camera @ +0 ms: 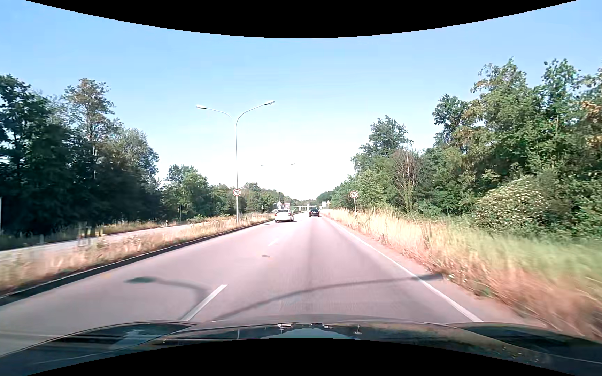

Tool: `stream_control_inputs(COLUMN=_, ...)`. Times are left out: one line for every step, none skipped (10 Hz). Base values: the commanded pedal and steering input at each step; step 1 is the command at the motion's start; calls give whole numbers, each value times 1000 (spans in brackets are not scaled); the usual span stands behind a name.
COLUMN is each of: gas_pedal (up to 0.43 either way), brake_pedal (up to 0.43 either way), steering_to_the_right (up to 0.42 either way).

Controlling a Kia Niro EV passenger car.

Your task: Follow the waypoints while adhering to traffic rules and regulations

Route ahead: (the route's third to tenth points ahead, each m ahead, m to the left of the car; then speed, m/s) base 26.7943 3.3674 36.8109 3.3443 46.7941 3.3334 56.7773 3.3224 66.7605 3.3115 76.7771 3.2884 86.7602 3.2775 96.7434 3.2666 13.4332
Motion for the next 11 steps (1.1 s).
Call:
stream_control_inputs(gas_pedal=197, brake_pedal=0, steering_to_the_right=0)
stream_control_inputs(gas_pedal=197, brake_pedal=0, steering_to_the_right=0)
stream_control_inputs(gas_pedal=197, brake_pedal=0, steering_to_the_right=0)
stream_control_inputs(gas_pedal=197, brake_pedal=0, steering_to_the_right=0)
stream_control_inputs(gas_pedal=197, brake_pedal=0, steering_to_the_right=0)
stream_control_inputs(gas_pedal=197, brake_pedal=0, steering_to_the_right=0)
stream_control_inputs(gas_pedal=197, brake_pedal=0, steering_to_the_right=0)
stream_control_inputs(gas_pedal=197, brake_pedal=0, steering_to_the_right=0)
stream_control_inputs(gas_pedal=197, brake_pedal=0, steering_to_the_right=0)
stream_control_inputs(gas_pedal=197, brake_pedal=0, steering_to_the_right=0)
stream_control_inputs(gas_pedal=197, brake_pedal=0, steering_to_the_right=0)
